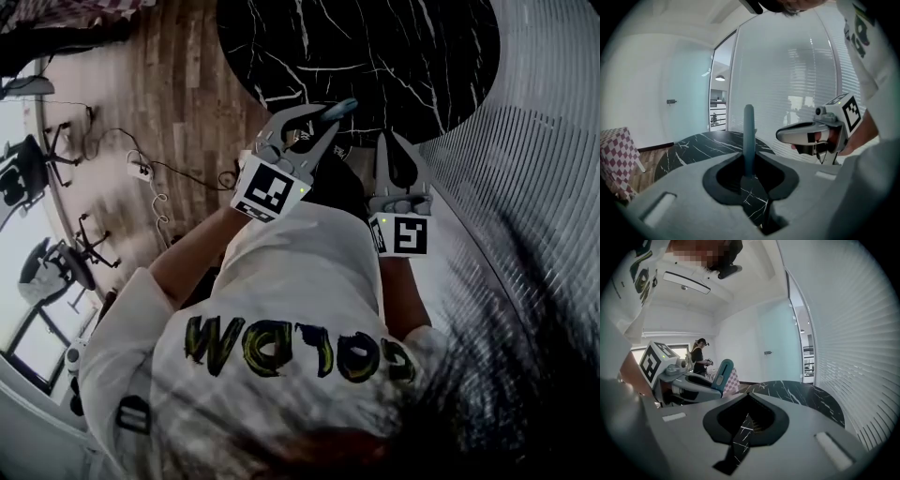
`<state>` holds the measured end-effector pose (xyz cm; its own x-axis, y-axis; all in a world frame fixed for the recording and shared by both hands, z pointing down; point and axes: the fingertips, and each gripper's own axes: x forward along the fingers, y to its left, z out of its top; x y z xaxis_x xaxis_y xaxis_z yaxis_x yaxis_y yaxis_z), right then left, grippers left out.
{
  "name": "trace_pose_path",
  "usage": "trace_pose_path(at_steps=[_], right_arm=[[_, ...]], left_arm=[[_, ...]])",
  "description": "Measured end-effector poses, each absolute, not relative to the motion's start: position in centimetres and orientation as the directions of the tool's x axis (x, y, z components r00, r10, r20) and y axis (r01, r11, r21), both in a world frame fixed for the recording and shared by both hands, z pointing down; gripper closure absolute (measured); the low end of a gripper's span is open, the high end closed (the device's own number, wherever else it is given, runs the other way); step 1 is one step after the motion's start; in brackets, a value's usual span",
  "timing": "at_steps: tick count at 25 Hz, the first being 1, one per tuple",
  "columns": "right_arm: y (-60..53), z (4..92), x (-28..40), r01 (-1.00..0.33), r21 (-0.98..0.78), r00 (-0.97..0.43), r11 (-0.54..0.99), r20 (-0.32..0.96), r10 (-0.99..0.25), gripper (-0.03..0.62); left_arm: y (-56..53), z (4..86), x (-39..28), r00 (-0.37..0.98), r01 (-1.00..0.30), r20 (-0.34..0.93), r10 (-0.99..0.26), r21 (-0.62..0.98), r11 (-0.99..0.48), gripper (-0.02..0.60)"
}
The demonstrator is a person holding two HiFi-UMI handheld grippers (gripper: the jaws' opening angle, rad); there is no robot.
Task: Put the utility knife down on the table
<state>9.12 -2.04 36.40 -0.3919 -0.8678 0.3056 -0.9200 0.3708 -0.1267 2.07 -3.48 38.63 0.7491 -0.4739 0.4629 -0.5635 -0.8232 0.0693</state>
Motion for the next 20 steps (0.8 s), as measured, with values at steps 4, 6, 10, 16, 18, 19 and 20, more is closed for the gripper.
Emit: trace_pose_path(at_steps=[4,6,10,16,18,19,20], right_arm=[[-1.8,39.2,9.2,-0.918,-0.130,-0.395,0.374,0.344,-0.852,0.592],[-1.6,40.6,9.4,-0.917,-0.125,-0.397,0.379,0.368,-0.841,0.592],[-0.8,43.3,9.6,-0.915,-0.134,-0.402,0.381,0.412,-0.818,0.592],[-0.4,46.9,9.8,-0.911,-0.146,-0.408,0.385,0.448,-0.796,0.592],[-0.3,47.8,9.7,-0.912,-0.158,-0.407,0.378,0.456,-0.792,0.592],[-0.4,48.4,9.8,-0.914,-0.163,-0.403,0.371,0.459,-0.792,0.592],[-0.4,49.2,10.0,-0.916,-0.168,-0.400,0.364,0.460,-0.793,0.592]], left_arm=[[-3.3,41.2,2.0,0.730,-0.567,0.512,-0.454,0.082,-0.820,0.512],[-3.2,42.5,2.0,0.721,-0.570,0.531,-0.445,0.091,-0.816,0.512],[-2.8,45.5,1.4,0.694,-0.580,0.583,-0.423,0.104,-0.808,0.512],[-2.5,49.9,1.7,0.667,-0.584,0.635,-0.390,0.120,-0.803,0.512],[-2.2,51.2,1.8,0.659,-0.583,0.652,-0.375,0.128,-0.802,0.512],[-2.2,51.9,2.0,0.655,-0.583,0.659,-0.369,0.131,-0.802,0.512],[-2.2,52.8,2.1,0.652,-0.582,0.664,-0.365,0.132,-0.802,0.512]])
